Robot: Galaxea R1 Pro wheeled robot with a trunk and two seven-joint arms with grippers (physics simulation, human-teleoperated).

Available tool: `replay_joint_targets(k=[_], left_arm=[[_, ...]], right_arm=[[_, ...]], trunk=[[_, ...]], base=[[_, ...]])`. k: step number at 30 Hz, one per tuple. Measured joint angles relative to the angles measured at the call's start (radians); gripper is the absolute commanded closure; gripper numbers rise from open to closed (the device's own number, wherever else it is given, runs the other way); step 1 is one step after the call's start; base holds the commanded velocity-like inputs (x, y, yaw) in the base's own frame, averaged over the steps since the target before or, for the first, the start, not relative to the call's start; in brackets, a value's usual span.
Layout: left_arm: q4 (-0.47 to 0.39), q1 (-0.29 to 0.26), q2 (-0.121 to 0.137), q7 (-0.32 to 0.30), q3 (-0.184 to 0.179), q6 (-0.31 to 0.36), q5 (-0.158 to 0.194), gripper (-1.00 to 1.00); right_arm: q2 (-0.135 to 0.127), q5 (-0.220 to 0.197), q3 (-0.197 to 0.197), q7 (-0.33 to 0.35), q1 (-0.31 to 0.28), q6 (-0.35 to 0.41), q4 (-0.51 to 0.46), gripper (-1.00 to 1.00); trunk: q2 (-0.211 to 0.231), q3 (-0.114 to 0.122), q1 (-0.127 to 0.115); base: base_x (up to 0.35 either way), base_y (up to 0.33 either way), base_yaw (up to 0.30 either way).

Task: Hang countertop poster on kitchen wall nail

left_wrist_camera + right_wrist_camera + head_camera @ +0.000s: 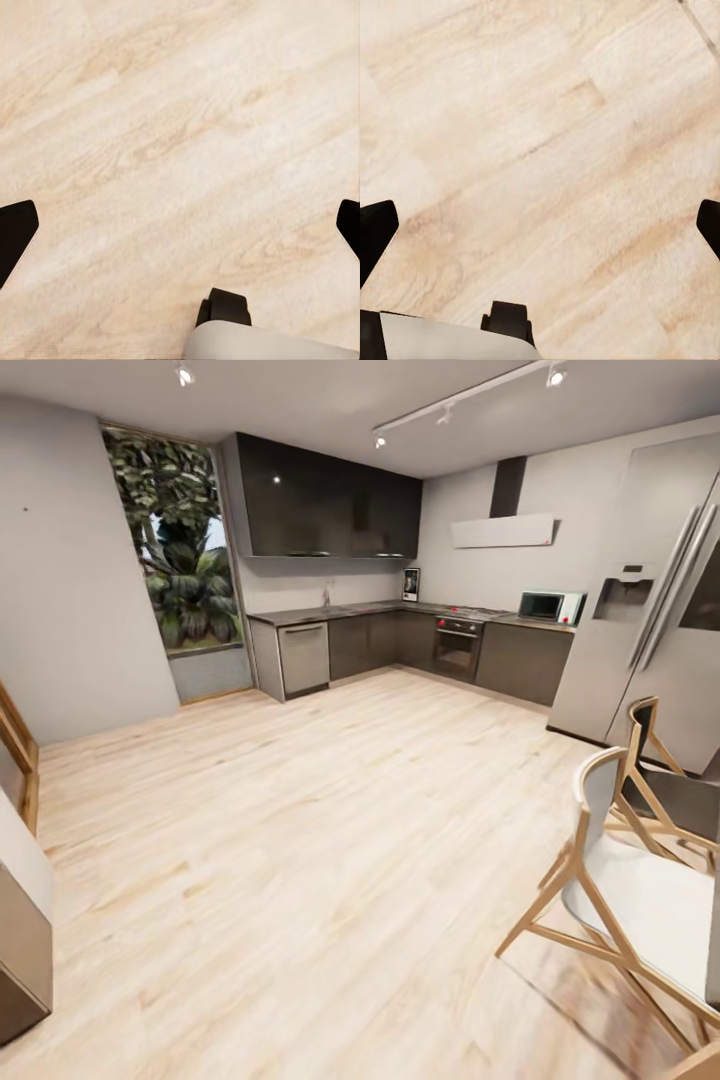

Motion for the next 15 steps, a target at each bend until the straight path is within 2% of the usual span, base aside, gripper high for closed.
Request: replay_joint_targets(k=[15], left_arm=[[0.0, 0.001, 0.0, 0.0, 0.0, 0.0, 0.0, -1.0]], right_arm=[[0.0, 0.0, 0.0, 0.0, 0.0, 0.0, 0.0, -1.0]], trunk=[[0.0, 0.0, 0.0]], base=[[0.338, 0.01, 0.0]])
